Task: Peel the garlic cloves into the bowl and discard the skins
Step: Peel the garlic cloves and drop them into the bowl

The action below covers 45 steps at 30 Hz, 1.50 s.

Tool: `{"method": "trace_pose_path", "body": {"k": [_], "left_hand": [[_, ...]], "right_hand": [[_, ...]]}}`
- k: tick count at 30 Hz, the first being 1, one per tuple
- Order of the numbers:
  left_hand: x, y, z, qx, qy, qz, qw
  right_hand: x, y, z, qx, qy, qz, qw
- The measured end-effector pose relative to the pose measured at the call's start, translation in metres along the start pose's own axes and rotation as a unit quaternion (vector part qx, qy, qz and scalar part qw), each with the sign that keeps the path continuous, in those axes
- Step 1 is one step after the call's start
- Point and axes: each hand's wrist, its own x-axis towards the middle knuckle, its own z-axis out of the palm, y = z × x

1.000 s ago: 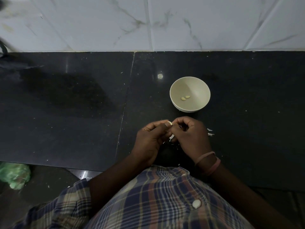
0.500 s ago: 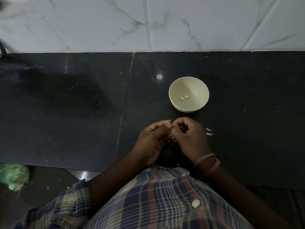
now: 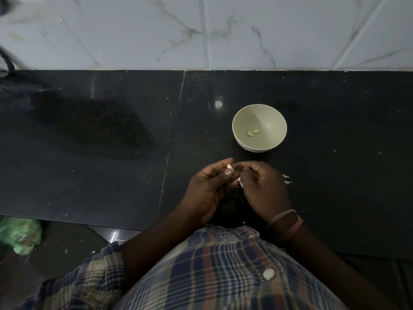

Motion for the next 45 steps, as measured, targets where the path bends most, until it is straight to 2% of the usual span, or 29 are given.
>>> {"method": "trace_pose_path", "body": {"k": [5,10,16,21,27,30,35,41,45], "left_hand": [[0.0014,-0.0032,-0.0039,0.018,0.015,0.014,1.0],[0.0029,-0.0037,-0.0078,0.044,0.041,0.047,0.997],[0.0027,-0.0021,-0.0084,0.083,0.051,0.073,0.993],[0.0041,-0.0025,-0.008,0.088,0.054,0.089,0.991],[0.0037,-0.002,-0.0079,0.039,0.041,0.069,0.996],[0.0041,-0.0021,-0.0058,0.006,0.034,0.059,0.998],[0.0046,0.0007,-0.0049,-0.014,0.034,0.044,0.998],[0.006,0.0006,-0.0055,-0.001,0.042,0.038,0.998],[0.0059,0.0004,-0.005,0.024,0.048,0.039,0.998]], "right_hand": [[0.0001,0.0012,0.0013,-0.041,0.004,-0.02,0.999],[0.0014,0.0018,0.0055,-0.003,-0.008,0.001,1.0],[-0.0003,-0.0023,0.0069,0.014,-0.021,-0.016,1.0],[0.0021,0.002,0.0066,-0.032,0.014,-0.021,0.999],[0.001,-0.0029,0.0039,-0.084,0.064,-0.065,0.992],[0.0024,-0.0015,0.0077,-0.048,0.017,-0.029,0.998],[0.0037,-0.0001,0.0079,-0.067,-0.047,-0.017,0.997],[0.0042,-0.002,0.0062,-0.065,0.011,-0.039,0.997],[0.0068,-0.0042,0.0067,-0.034,0.01,-0.053,0.998]]}}
